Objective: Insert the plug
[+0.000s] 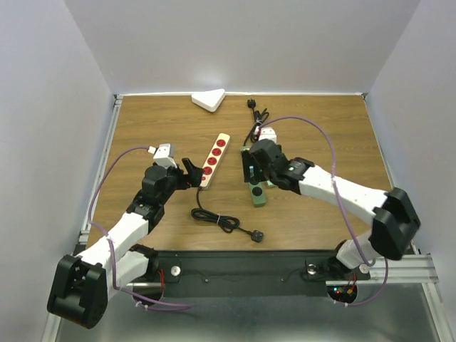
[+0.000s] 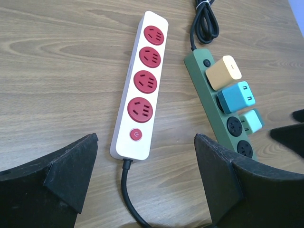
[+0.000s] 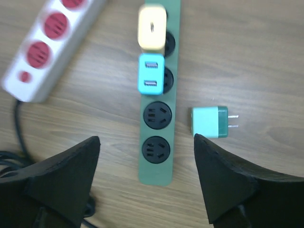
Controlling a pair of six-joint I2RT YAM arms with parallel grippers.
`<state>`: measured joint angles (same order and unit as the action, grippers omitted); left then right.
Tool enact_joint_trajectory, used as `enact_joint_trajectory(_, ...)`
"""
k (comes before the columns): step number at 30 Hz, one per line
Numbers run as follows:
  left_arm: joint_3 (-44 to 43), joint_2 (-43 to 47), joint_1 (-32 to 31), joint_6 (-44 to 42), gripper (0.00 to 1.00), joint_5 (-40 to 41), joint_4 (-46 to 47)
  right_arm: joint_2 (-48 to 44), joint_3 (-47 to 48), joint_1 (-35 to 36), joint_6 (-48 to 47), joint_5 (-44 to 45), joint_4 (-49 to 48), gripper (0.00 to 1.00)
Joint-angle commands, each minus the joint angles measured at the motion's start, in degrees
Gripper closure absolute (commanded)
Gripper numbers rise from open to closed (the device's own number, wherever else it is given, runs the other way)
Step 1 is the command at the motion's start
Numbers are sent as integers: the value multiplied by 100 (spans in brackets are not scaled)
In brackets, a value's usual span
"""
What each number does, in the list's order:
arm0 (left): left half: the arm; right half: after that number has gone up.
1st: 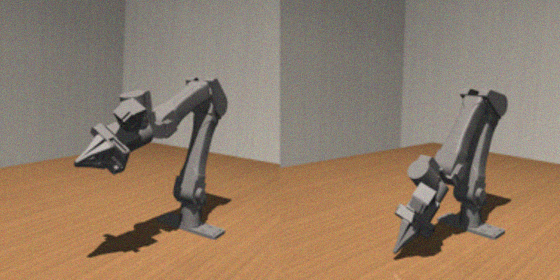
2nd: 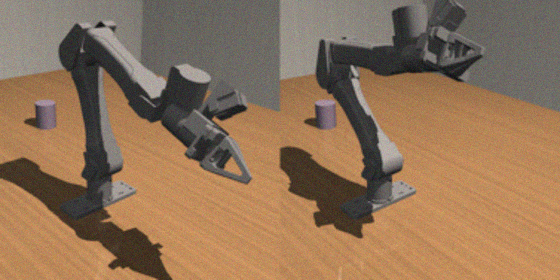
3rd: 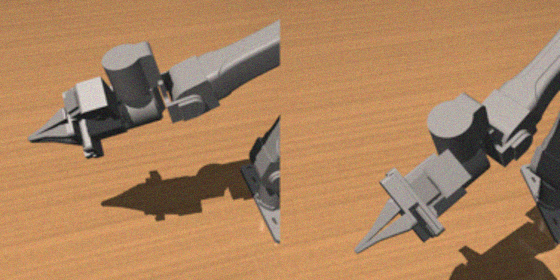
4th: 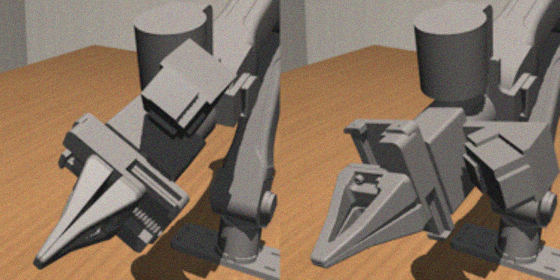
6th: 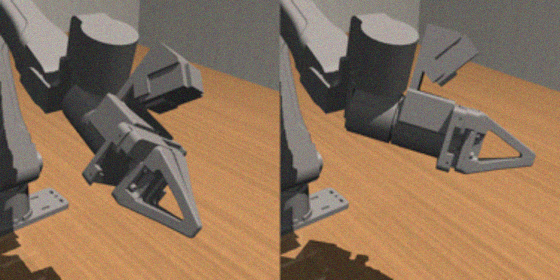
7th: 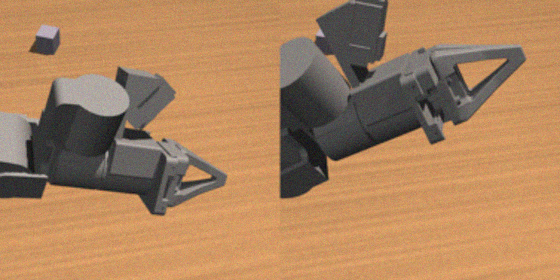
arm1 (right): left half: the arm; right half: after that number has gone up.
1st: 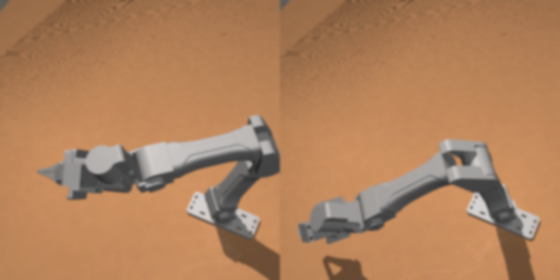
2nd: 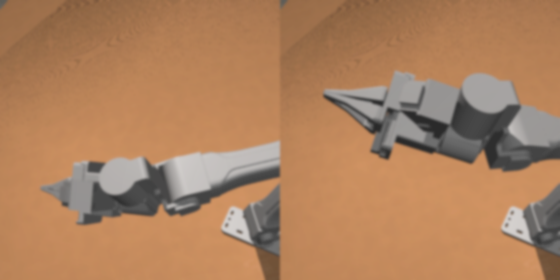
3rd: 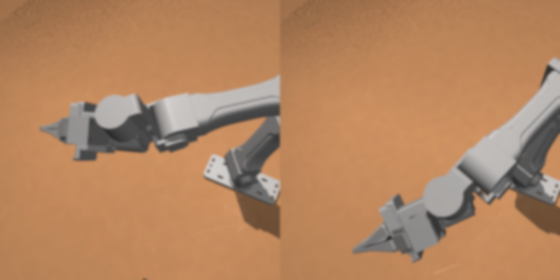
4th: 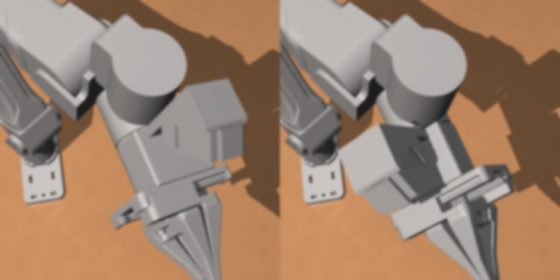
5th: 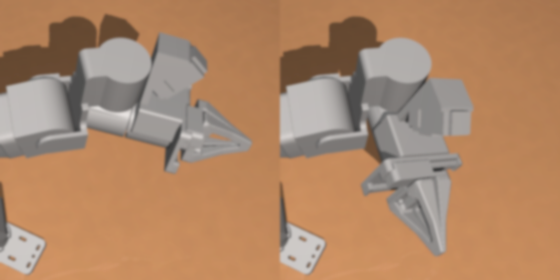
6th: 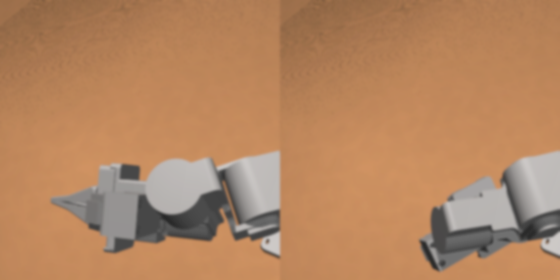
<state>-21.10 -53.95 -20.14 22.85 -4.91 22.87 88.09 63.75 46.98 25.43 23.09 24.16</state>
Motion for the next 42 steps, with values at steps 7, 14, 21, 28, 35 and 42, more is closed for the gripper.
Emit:
enact_joint_trajectory(7,-981,-491,-1603,-1131,8,447,455,-1276,-406,-1144,-38,-138,-34,11)
enact_joint_trajectory(14,-2010,-1895,-2801,-2203,8,-264,1035,-1690,-1188,-2824,-240,-1646,-788,8)
enact_joint_trajectory(21,-3487,-3813,-3215,-3118,8,-1416,598,-2190,-1549,-3906,-109,-2721,-1080,8)
enact_joint_trajectory(28,-5146,-5326,-3435,-4006,9,-1093,-668,-2490,-1795,-4663,-91,-3389,-1133,8)
enact_joint_trajectory(35,-5404,-5757,-3444,-4482,8,-520,-801,-2604,-1875,-4979,-126,-3917,-1221,8)
enact_joint_trajectory(42,-5756,-6153,-3444,-4825,8,-344,-1109,-2692,-1910,-5076,-179,-4111,-1238,8)
